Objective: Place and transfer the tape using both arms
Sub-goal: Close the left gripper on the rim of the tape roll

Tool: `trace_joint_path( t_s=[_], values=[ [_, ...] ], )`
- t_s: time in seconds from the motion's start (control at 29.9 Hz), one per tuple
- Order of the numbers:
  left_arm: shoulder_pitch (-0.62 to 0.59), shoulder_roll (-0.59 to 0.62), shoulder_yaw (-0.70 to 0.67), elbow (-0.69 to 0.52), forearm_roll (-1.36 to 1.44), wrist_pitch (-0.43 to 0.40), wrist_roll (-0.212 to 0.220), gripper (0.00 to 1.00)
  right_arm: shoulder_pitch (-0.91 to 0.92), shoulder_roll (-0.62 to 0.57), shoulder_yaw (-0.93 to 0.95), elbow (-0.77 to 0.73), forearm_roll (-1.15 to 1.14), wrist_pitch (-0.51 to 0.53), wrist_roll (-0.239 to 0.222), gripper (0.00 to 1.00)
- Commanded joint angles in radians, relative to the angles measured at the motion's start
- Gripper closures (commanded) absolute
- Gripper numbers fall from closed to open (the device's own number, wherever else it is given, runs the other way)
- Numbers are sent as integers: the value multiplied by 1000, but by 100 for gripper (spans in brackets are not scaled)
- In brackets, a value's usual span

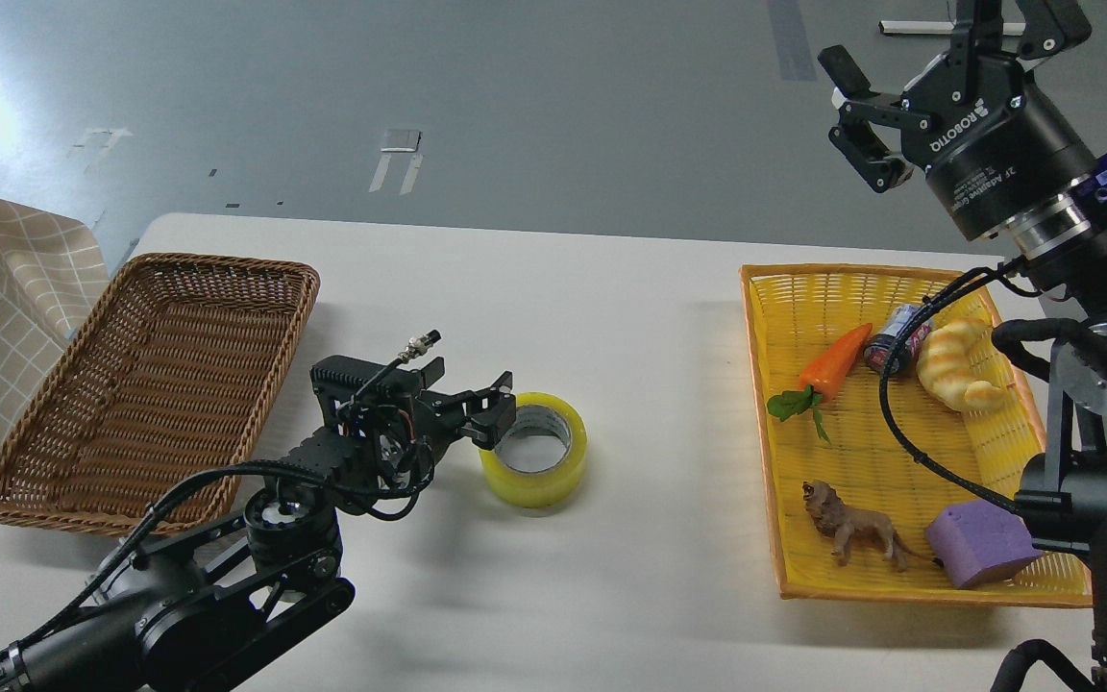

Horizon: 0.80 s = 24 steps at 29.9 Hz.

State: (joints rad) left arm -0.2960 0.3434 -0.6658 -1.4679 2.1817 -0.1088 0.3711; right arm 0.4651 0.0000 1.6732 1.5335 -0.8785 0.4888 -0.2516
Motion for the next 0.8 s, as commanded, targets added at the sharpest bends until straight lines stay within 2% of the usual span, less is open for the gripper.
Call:
trace_joint_path(
  t_s=[0.0, 0.23, 0.5, 0.77],
  values=[
    [-2, 6, 3, 17, 0, 0, 0, 16, -3, 0, 3, 0, 1, 0, 0, 1],
    [-14, -4, 67, 20, 0, 0, 0, 16, -13, 0, 11, 0, 1, 0, 0, 1],
    [-48, 12, 63, -6, 0, 0, -3, 15, -19, 0, 13, -1, 0, 0, 0, 1],
    [-26, 12, 72, -17, 0, 0, -1, 15, -28, 0, 13, -1, 0, 0, 0, 1]
  ],
)
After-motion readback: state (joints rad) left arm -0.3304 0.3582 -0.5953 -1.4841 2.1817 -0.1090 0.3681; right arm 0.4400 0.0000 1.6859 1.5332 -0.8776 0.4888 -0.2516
